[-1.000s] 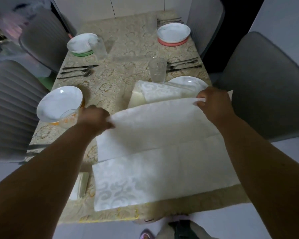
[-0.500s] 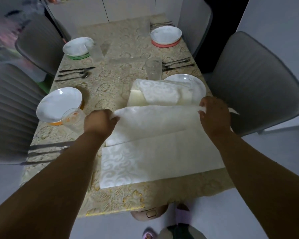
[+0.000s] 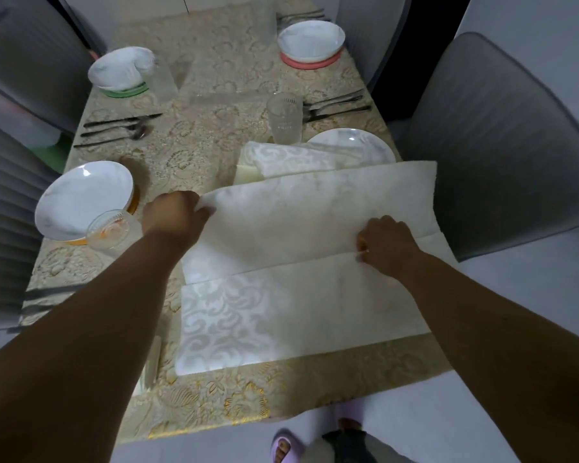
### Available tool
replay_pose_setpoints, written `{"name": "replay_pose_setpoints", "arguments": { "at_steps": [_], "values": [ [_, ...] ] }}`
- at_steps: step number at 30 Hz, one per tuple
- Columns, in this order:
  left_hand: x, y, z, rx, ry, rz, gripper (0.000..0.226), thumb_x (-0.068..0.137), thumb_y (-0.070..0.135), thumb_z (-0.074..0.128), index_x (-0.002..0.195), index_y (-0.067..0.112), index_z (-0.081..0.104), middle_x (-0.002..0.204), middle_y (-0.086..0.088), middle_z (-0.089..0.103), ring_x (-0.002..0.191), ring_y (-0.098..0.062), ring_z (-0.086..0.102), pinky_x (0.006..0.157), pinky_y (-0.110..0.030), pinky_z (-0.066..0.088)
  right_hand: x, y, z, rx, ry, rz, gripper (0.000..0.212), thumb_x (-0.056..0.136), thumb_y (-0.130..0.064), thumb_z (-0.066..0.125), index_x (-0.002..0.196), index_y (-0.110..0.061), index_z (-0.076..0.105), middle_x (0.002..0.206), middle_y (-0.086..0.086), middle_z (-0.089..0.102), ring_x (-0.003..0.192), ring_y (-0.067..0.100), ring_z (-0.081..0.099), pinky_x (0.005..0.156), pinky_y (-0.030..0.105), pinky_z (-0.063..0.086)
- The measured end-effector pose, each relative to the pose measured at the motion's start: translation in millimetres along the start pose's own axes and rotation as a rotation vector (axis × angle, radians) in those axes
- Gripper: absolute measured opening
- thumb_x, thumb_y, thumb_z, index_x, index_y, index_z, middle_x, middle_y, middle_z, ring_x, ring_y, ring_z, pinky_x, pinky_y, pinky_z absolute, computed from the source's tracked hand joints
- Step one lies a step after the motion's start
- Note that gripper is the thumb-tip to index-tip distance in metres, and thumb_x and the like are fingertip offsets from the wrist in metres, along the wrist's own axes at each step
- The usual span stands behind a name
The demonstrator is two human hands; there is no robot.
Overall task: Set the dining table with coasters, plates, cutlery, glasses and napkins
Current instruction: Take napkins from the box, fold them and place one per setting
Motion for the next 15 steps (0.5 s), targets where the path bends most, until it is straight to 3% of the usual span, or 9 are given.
{"name": "replay_pose_setpoints", "arguments": {
  "at_steps": [9, 12, 15],
  "values": [
    [-2, -1, 1, -0.014, 0.018, 0.037, 0.035, 0.090, 0.040, 0.059, 0.066, 0.016, 0.048, 0.069, -0.011, 0.054, 0.083, -0.037, 0.057, 0.072, -0.037, 0.042, 6, 2, -9, 0.086, 0.100, 0.004, 0.023, 0.086, -0.042, 0.063, 0.092, -0.020, 0.064, 0.099, 0.001, 0.053, 0.099, 0.019, 0.049, 0.083, 0.028, 0.037],
    [-8, 0, -3, -0.026, 0.078, 0.091, 0.035, 0.088, 0.032, 0.064, 0.064, 0.017, 0.042, 0.067, -0.012, 0.055, 0.086, -0.038, 0.056, 0.071, -0.038, 0.040, 8, 2, -34, 0.219, 0.394, 0.030, 0.031, 0.078, -0.031, 0.074, 0.099, -0.015, 0.058, 0.101, 0.006, 0.055, 0.096, 0.022, 0.053, 0.083, 0.032, 0.042],
    [-15, -1, -6, -0.020, 0.125, 0.185, 0.026, 0.086, 0.026, 0.068, 0.070, 0.009, 0.057, 0.073, -0.016, 0.064, 0.085, -0.038, 0.056, 0.069, -0.039, 0.038, 23, -5, -63, 0.264, 0.548, -0.030, 0.058, 0.076, -0.022, 0.076, 0.127, -0.015, 0.049, 0.127, 0.011, 0.052, 0.113, 0.029, 0.052, 0.094, 0.041, 0.042]
  ]
}}
Point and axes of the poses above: each hand's wrist, its own x-axis towards the middle knuckle, its own z-axis out of the palm, y = z × x, the point moved 5 cm from there along x, towards the middle knuckle
